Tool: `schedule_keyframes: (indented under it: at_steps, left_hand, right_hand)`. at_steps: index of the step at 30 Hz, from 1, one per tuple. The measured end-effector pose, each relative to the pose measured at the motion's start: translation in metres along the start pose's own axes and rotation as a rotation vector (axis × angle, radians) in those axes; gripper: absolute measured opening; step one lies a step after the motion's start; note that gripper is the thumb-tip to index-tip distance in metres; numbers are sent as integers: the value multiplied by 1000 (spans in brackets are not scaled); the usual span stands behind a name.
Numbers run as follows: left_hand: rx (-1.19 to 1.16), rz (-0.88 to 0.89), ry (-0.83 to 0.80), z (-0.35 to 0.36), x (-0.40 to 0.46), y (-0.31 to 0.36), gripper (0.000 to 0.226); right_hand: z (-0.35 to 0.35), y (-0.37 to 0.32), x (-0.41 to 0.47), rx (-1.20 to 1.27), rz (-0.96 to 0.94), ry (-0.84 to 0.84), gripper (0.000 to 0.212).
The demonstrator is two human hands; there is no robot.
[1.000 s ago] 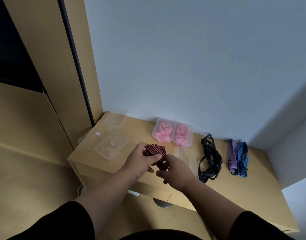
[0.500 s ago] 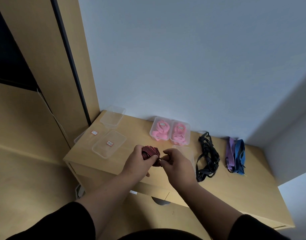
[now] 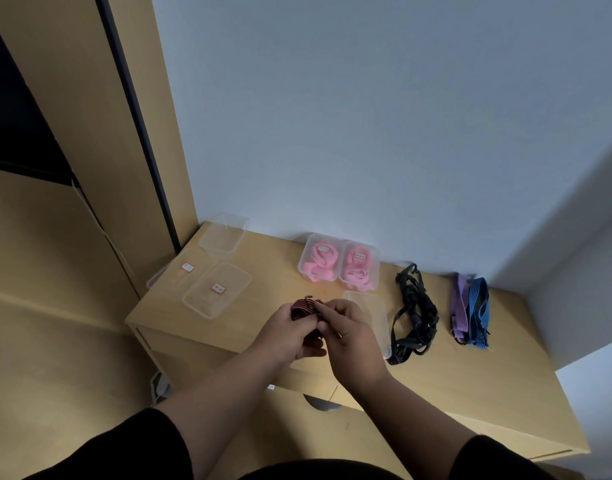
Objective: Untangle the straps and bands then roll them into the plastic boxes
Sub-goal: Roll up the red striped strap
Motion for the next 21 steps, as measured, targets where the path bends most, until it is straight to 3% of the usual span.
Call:
schedule_keyframes:
  at_steps: [7, 12, 18, 21]
  left_hand:
    - [-33, -57, 37, 0, -1, -8, 22]
    - [-127, -111, 35, 1, -3, -19, 20]
    - [-80, -145, 129, -6, 0, -26, 21]
    - [-55, -125, 183, -16, 5, -24, 20]
  right_hand:
    - [4, 2, -3, -112, 21, -38, 39]
    - [4, 12, -4, 67, 136, -21, 36]
    - [-9, 27, -9, 272, 301, 77, 31]
    - [-11, 16, -14, 397, 277, 82, 28]
Point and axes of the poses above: each hand's wrist, its own x-axis towards the middle knuckle, its own z-axis out of the palm, y = z × x, the point moved 10 cm from there along x, towards the middle knuckle, and after that the axes turned 5 degrees about z, right-handed, at the moved point
